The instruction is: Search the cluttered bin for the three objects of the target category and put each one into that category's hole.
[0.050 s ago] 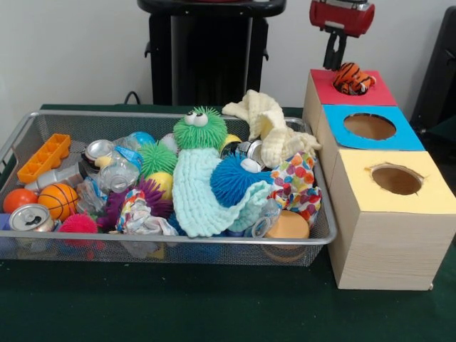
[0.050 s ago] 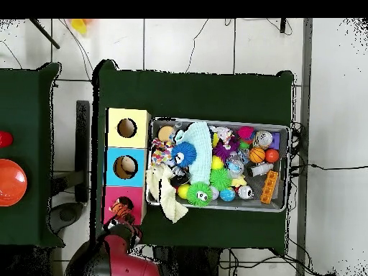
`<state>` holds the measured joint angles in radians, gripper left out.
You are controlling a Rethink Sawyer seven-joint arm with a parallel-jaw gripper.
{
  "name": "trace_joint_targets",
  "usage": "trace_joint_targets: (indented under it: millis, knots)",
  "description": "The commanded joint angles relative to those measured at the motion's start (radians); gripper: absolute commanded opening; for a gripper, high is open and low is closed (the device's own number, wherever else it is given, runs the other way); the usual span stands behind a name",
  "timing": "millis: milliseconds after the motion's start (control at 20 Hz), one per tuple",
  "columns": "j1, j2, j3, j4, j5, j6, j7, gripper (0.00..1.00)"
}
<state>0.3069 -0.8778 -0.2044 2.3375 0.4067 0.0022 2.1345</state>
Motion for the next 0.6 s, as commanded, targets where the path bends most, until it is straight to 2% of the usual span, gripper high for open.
trace_joint_targets:
  millis: [50,200,400,600]
  knots:
    - [-0.030,0.002,-0.110,-0.109,-0.096,0.134,-0.013,0.00]
    - [-0.023,-0.016,-0.143,-0.133,-0.130,0.189,-0.006,0.00]
    - [-0.010,-0.030,-0.148,-0.147,-0.154,0.233,0.028,0.00]
    - [-0.018,-0.037,-0.102,-0.143,-0.151,0.246,0.069,0.00]
